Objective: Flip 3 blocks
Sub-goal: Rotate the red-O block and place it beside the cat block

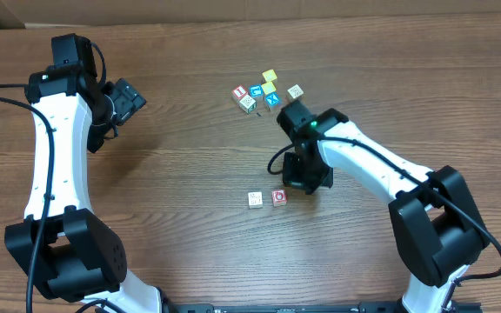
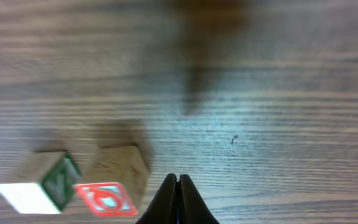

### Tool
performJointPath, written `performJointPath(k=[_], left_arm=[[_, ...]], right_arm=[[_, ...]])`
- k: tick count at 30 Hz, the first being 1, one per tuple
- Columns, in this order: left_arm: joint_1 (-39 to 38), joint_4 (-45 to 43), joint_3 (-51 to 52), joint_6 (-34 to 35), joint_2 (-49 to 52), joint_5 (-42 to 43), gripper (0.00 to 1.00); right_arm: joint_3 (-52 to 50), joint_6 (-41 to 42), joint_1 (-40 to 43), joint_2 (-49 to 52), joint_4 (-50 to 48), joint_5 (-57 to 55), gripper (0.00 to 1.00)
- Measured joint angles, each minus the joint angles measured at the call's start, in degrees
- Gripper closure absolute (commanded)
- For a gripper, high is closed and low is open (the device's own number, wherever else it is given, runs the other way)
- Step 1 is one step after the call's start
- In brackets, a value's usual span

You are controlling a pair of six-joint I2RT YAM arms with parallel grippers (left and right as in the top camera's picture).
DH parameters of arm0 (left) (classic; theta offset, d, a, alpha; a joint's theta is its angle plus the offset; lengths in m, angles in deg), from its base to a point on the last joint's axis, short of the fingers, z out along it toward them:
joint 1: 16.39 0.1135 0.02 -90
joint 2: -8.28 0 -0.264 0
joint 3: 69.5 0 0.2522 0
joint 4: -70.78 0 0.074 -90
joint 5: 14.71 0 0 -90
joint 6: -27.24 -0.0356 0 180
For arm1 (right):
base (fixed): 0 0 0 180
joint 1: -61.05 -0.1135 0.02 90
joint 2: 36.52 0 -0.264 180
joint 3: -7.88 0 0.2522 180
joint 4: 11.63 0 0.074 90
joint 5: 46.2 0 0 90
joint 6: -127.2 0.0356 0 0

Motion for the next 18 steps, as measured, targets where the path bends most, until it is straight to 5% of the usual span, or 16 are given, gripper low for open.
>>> performJointPath(k=[18], left_arm=[[0.0,0.0,0.0,0.0,0.0,0.0,0.0]], right_arm=[[-5.2,1.14,-0.31,0.0,-5.22,3.91,0.96]])
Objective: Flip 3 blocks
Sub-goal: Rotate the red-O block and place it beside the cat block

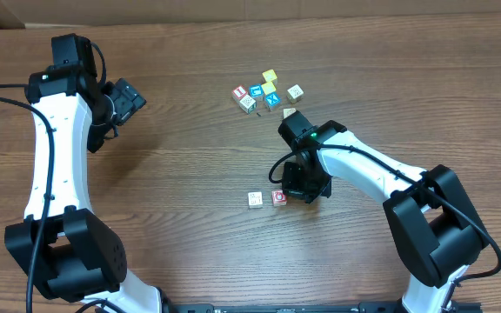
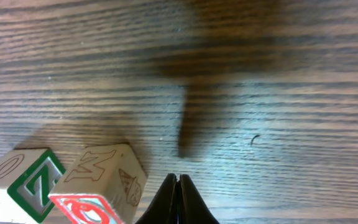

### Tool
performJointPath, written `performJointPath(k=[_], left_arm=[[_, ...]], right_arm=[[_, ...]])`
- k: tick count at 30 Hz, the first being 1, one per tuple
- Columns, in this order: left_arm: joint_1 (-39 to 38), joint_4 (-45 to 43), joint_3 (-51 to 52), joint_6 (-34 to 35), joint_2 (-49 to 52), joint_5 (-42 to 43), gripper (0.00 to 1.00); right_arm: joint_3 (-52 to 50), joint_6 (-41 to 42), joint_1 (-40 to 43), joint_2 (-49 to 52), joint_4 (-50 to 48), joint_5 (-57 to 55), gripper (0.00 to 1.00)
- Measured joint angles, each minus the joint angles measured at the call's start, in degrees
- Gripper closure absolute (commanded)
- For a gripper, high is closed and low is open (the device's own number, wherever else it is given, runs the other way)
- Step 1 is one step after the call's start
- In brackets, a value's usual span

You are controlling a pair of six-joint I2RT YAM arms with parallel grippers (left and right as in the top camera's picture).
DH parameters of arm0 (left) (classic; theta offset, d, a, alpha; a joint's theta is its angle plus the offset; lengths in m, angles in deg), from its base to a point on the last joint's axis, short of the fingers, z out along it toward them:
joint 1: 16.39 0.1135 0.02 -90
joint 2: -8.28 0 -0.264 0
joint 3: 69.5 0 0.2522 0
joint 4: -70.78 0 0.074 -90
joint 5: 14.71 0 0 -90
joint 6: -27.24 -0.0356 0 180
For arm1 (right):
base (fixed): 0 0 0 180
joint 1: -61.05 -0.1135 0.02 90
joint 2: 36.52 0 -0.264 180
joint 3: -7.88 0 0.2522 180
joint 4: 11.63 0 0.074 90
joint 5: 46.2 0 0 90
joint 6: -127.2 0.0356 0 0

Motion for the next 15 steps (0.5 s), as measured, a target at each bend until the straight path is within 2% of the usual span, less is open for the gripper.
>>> performJointPath(k=[15], left_arm=[[0.0,0.0,0.0,0.0,0.0,-0.02,0.0]], right_arm=[[0.0,0.17,-0.28,0.0,-1.03,4.96,0.96]])
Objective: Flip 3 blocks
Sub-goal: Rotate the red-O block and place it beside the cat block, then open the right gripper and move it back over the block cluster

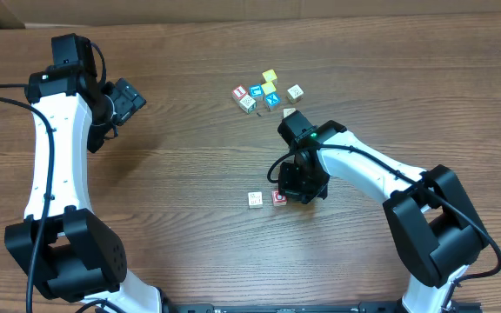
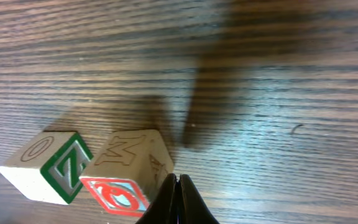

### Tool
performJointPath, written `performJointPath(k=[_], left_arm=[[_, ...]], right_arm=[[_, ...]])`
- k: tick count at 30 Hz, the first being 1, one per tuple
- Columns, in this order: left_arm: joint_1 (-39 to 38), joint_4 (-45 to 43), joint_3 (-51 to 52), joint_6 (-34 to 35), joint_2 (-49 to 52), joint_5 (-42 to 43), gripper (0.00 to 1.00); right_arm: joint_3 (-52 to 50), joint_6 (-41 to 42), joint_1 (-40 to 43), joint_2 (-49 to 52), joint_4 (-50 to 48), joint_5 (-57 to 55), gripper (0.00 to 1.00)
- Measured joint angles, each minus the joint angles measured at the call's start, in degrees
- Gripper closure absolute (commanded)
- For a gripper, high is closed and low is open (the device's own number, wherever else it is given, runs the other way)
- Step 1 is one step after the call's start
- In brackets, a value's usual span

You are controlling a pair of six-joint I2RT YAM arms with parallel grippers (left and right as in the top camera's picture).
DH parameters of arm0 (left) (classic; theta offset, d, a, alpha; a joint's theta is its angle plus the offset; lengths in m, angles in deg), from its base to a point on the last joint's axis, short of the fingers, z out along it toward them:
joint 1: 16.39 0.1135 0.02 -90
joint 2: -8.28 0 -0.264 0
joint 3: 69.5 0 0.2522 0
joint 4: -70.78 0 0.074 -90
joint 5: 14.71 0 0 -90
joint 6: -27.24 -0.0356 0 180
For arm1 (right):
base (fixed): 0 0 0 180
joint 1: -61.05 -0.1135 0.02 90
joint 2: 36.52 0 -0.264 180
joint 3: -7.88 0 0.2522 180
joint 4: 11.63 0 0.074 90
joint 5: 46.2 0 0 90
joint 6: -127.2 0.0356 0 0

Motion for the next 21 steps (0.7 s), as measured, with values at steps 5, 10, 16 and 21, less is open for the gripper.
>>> performJointPath(k=[5,10,16,21], left_arm=[[0.0,0.0,0.0,0.0,0.0,0.02,0.0],[0.0,0.0,0.0,0.0,0.0,0.02,0.0],[0.0,0.0,0.0,0.0,0.0,0.0,0.0],[0.0,0.0,0.0,0.0,0.0,0.0,0.0]], right_arm=[[0.0,0.0,-0.94,0.0,-2.25,0.22,0.96],[0.0,-0.02,-1.95,0.0,-2.47,-1.84,0.94],[-0.04,0.02,-2.25,0.0,-4.81,-3.43,0.92],[-0.04,0.02,-2.27,0.0,-5.68,-3.98,0.93]])
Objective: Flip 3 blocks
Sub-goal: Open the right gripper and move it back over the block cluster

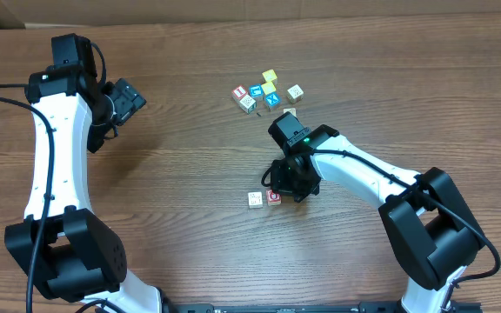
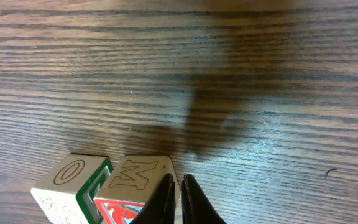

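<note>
Two wooden blocks lie at mid-table. One carries an M on its upper face and a red picture on its near face [image 2: 135, 180] [image 1: 274, 197]. The other, with an O and a green-bordered side [image 2: 73, 177] [image 1: 255, 199], sits against its left side. My right gripper [image 2: 178, 179] [image 1: 284, 186] is low at the table, with its black fingers all but together and only a hairline gap between them. They lie against the M block's right edge. My left gripper [image 1: 131, 96] hangs above the far left of the table, away from every block.
Several more small blocks [image 1: 266, 90], yellow, blue, red and plain, are grouped at the back of the wooden table [image 1: 190, 174]. The right arm's links [image 1: 364, 169] stretch from the lower right toward the two blocks.
My right gripper has shifted left and now lies against the M block's right edge. The M block now sits a little further left, touching the O block. The left arm has not moved.
At first my shut right gripper was off to the right of the red-faced block. At each later moment it was nearer, and then its tips were at the block's right corner. Now the tips lie on that edge, with the block up against its neighbour.
</note>
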### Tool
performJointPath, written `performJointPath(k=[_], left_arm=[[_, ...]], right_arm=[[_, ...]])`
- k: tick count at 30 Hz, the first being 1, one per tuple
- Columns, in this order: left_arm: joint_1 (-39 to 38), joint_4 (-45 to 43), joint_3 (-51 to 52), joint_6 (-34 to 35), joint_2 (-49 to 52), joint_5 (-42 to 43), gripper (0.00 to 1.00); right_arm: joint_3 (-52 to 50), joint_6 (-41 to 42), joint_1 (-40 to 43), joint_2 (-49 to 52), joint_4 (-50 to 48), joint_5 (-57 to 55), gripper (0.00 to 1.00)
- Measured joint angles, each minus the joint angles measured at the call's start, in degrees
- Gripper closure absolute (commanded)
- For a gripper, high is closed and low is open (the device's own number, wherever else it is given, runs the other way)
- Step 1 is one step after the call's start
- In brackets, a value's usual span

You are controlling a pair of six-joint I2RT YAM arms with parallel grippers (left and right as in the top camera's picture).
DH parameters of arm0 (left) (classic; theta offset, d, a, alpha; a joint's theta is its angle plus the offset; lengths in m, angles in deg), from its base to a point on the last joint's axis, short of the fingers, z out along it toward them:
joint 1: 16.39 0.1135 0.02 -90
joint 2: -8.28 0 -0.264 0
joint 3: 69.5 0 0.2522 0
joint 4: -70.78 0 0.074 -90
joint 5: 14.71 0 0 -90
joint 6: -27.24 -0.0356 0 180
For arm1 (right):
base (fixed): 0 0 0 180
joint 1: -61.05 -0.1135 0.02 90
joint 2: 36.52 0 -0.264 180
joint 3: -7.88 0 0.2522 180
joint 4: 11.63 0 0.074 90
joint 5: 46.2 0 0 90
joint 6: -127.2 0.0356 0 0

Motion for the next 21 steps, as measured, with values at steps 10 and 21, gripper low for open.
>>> performJointPath(k=[10,21], left_arm=[[0.0,0.0,0.0,0.0,0.0,0.0,0.0],[0.0,0.0,0.0,0.0,0.0,0.02,0.0]], right_arm=[[0.0,1.07,-1.49,0.0,0.07,1.33,0.95],[0.0,1.9,-2.64,0.0,-0.02,1.79,0.95]])
